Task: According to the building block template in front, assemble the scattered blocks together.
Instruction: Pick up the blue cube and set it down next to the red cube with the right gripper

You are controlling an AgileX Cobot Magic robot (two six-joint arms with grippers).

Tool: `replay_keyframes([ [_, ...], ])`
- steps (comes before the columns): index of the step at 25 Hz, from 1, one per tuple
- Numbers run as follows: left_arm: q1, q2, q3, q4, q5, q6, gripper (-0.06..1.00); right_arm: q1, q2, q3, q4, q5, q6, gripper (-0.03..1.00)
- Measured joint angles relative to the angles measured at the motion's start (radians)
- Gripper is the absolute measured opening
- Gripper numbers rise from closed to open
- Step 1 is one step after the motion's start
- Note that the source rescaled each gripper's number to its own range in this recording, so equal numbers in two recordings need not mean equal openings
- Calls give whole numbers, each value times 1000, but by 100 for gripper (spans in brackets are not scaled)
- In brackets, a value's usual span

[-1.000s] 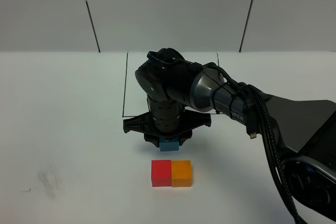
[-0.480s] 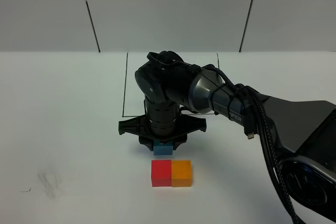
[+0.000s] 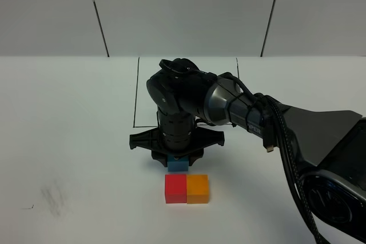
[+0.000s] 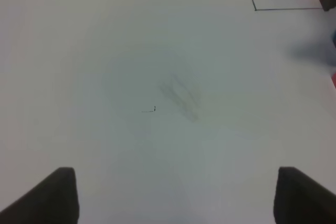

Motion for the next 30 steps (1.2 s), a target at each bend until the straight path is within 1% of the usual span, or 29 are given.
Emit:
replay_keyframes([
  [13,0,0,0,2,0,0,93,0,26,0,1,34,5,22],
  [21,0,0,0,2,0,0,93,0,28,0,27,-3,6,22],
  [30,0,0,0,2,0,0,93,0,28,0,29,-6,6,22],
])
